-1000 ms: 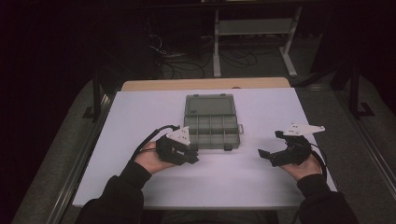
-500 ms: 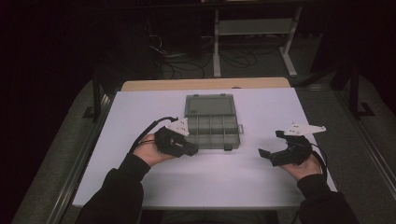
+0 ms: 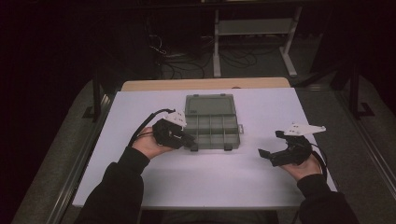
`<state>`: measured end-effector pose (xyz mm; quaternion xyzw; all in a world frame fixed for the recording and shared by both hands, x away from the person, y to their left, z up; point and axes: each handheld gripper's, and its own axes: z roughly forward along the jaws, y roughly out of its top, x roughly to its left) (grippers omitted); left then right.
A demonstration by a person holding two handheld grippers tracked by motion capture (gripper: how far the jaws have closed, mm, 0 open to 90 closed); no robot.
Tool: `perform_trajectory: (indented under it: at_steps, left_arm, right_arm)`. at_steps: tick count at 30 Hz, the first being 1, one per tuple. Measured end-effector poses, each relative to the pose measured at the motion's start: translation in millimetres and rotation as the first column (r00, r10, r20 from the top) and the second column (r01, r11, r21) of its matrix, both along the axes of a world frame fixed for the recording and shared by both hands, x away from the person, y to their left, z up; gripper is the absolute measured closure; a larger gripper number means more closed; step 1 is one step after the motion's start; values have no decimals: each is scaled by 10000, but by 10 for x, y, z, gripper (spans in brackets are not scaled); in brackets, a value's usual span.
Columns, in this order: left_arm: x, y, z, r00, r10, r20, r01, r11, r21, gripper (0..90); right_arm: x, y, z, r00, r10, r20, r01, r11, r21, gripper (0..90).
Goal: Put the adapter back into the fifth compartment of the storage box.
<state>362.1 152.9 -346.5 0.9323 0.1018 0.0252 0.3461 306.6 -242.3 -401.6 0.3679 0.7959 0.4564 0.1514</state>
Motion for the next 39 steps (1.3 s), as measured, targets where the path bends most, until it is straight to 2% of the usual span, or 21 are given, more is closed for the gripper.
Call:
perform_trajectory:
  at_steps: [13, 26, 27, 33, 38, 39]
  left_arm:
    - [138, 37, 23, 9995, 311, 78, -308, 9992, -261, 765]
    - [257, 36, -70, 9985, 548, 43, -547, 9982, -238, 764]
    - [281, 29, -108, 9974, 711, 146, -707, 9972, -235, 764]
    - [313, 22, -132, 9967, 800, 160, -797, 9966, -201, 764]
    - [360, 6, -198, 9957, 904, 196, -903, 9959, -61, 764]
    - [378, 1, -224, 9956, 918, 199, -916, 9957, -136, 764]
  right_arm:
    - [4, 0, -3, 10000, 33, 3, -33, 10000, -10, 0]
    - [4, 8, -7, 10000, 64, -43, -64, 10000, -8, 0]
    - [2, 5, -6, 10000, 56, -26, -56, 10000, -7, 0]
    - [2, 6, -3, 10000, 62, -11, -62, 10000, 10, 0]
    - [5, 3, -3, 10000, 60, -4, -60, 10000, 27, 0]
    - [6, 5, -4, 10000, 68, -21, -68, 10000, 18, 0]
